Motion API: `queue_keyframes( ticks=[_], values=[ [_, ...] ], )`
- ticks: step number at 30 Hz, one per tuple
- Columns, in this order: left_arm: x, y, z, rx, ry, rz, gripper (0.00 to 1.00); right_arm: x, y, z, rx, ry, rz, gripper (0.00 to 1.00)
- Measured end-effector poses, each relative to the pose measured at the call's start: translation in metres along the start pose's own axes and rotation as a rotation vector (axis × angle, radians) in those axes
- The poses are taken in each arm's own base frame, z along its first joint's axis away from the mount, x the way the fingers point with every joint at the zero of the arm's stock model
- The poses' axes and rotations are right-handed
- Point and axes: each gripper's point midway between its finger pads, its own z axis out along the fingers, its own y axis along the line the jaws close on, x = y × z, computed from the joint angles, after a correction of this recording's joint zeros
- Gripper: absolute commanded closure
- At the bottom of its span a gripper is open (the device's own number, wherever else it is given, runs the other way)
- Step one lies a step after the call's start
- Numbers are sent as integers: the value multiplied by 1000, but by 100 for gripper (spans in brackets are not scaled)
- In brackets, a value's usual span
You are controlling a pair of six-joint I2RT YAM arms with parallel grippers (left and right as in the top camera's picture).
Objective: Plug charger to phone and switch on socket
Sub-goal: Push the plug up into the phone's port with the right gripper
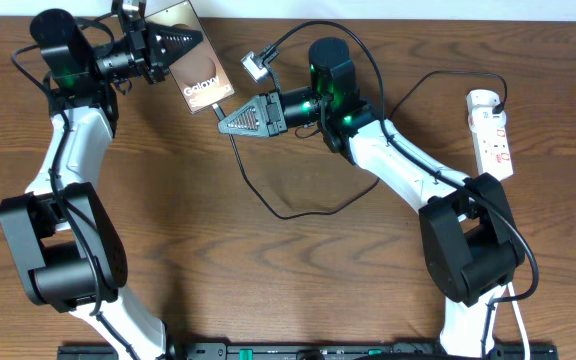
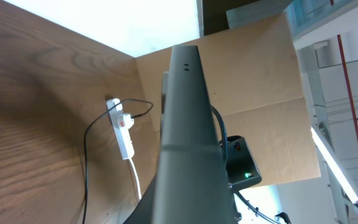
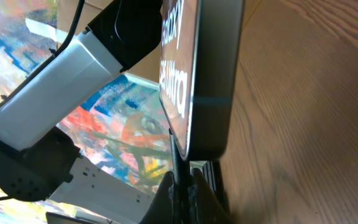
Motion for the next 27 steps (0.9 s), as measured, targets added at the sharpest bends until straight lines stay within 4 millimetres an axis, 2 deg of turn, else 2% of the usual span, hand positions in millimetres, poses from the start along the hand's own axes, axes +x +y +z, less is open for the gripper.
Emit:
queue_keyframes(
  ticks=[27],
  values=[
    [-4,1,-1,-6,-23,3,93,-7,2,0,4,-32,29,99]
  ],
)
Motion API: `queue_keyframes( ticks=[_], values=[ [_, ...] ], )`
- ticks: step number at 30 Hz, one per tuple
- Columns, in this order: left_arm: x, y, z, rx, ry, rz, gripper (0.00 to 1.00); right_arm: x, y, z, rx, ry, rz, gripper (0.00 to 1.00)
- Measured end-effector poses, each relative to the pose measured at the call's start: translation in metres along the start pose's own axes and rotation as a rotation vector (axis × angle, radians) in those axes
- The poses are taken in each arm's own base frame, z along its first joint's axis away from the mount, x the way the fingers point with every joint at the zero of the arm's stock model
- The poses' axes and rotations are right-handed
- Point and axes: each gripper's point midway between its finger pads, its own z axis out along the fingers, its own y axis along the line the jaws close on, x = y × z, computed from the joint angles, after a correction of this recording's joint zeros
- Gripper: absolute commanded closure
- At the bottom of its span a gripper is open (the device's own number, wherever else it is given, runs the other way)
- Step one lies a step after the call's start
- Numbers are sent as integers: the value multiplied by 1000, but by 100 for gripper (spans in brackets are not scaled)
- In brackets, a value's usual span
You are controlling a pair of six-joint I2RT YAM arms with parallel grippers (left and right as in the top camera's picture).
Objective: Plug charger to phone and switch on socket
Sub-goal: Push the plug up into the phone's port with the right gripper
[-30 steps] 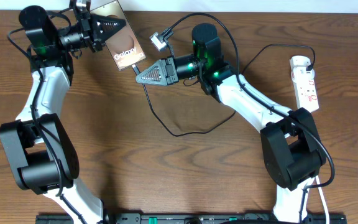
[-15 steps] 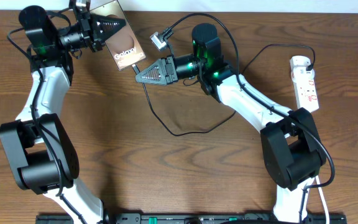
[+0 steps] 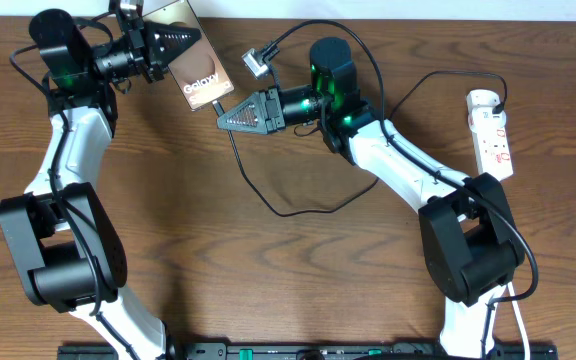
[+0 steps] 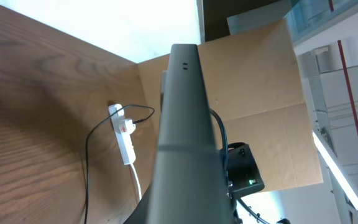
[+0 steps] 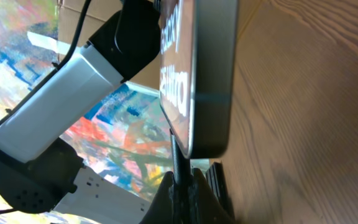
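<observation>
My left gripper [image 3: 183, 45] is shut on the phone [image 3: 196, 68], a rose-gold Galaxy held off the table at the back left; its dark edge [image 4: 185, 124] fills the left wrist view. My right gripper [image 3: 221, 118] is shut on the black charger plug [image 5: 178, 163], whose tip stands at the phone's bottom edge [image 5: 207, 146]; whether it is seated cannot be told. The black cable [image 3: 268, 205] loops across the table. The white socket strip [image 3: 492, 132] lies at the far right, also visible in the left wrist view [image 4: 124, 134].
A small grey adapter [image 3: 257, 64] on a cable lies behind my right gripper. The cable loop lies between the two arms. A cardboard wall [image 4: 253, 74] stands beyond the table's far edge.
My right gripper with the plug has shifted slightly up and left, closer to the phone's bottom edge. The left gripper holds the phone almost as before.
</observation>
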Motion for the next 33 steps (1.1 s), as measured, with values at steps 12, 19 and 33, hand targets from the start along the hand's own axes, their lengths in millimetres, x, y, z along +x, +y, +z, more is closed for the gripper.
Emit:
queue_keyframes(
  ticks=[12,19,33],
  values=[
    [2,0,-1,3,10,1,93,-2,2,0,-3,-5,10,99],
    [3,-1,-1,4,16,0,93,-2,2,0,-6,-5,5,99],
    [4,-1,-1,7,25,0,93,-3,3,0,-9,-11,-6,99]
  ],
)
